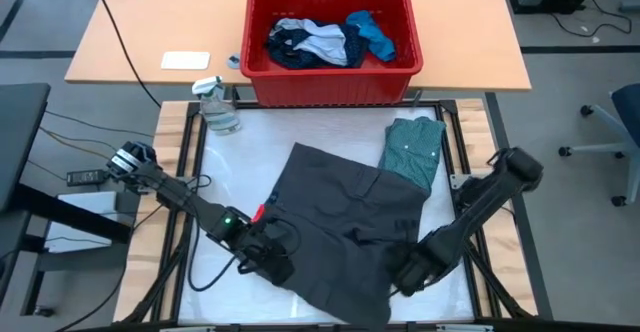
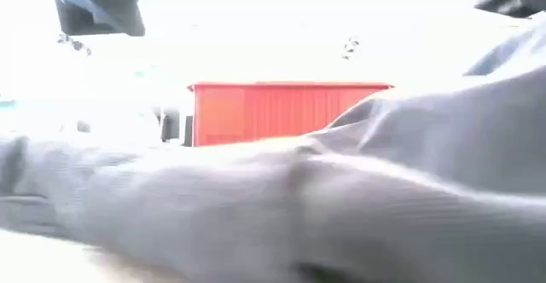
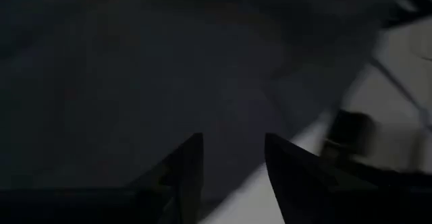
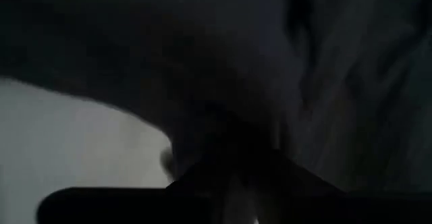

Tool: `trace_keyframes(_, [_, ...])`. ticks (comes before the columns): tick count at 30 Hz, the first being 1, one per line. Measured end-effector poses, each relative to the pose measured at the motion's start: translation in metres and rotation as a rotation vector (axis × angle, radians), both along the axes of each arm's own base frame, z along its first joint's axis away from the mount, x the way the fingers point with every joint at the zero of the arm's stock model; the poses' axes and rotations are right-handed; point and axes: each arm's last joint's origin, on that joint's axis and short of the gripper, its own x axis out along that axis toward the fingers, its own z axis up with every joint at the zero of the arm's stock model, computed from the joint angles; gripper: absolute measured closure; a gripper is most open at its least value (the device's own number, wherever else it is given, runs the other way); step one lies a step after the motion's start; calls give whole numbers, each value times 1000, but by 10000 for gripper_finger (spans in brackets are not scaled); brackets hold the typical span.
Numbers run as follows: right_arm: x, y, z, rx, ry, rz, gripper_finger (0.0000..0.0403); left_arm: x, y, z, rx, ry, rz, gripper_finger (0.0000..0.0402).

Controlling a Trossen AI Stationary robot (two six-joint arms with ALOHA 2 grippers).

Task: Fold laundry
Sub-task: Fold the gray shorts

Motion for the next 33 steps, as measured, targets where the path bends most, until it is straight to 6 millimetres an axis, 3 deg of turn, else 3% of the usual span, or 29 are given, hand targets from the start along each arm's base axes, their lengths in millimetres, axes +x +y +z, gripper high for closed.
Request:
trace_keyframes(6, [-12, 1, 48, 449, -51, -134, 305, 8, 24, -16, 146, 105, 15, 240])
trace_keyframes(9, [-12, -6, 57, 356, -244, -263, 303, 16, 33, -29, 190, 156, 8, 240])
trace_keyframes(12, [-3, -22, 52, 218, -397, -454, 309, 17, 39, -54, 164, 257, 4, 240])
trace_keyframes(16, [6, -44, 37, 153, -428, -637, 318, -3, 37, -94, 51, 419, 87, 240])
trace_keyframes(19, [9, -53, 28, 172, -374, -680, 320, -26, 22, -107, -40, 467, 137, 240])
trace_keyframes(22, [8, -53, 23, 194, -323, -665, 320, -51, -4, -106, -116, 488, 171, 240])
trace_keyframes(27, [3, -45, 18, 223, -296, -634, 321, -83, -39, -86, -233, 460, 295, 240])
trace_keyframes(30, [1, -43, 18, 224, -297, -630, 322, -90, -52, -64, -285, 358, 322, 240])
trace_keyframes(33, [2, -43, 18, 219, -316, -619, 322, -84, -50, -50, -253, 251, 327, 240])
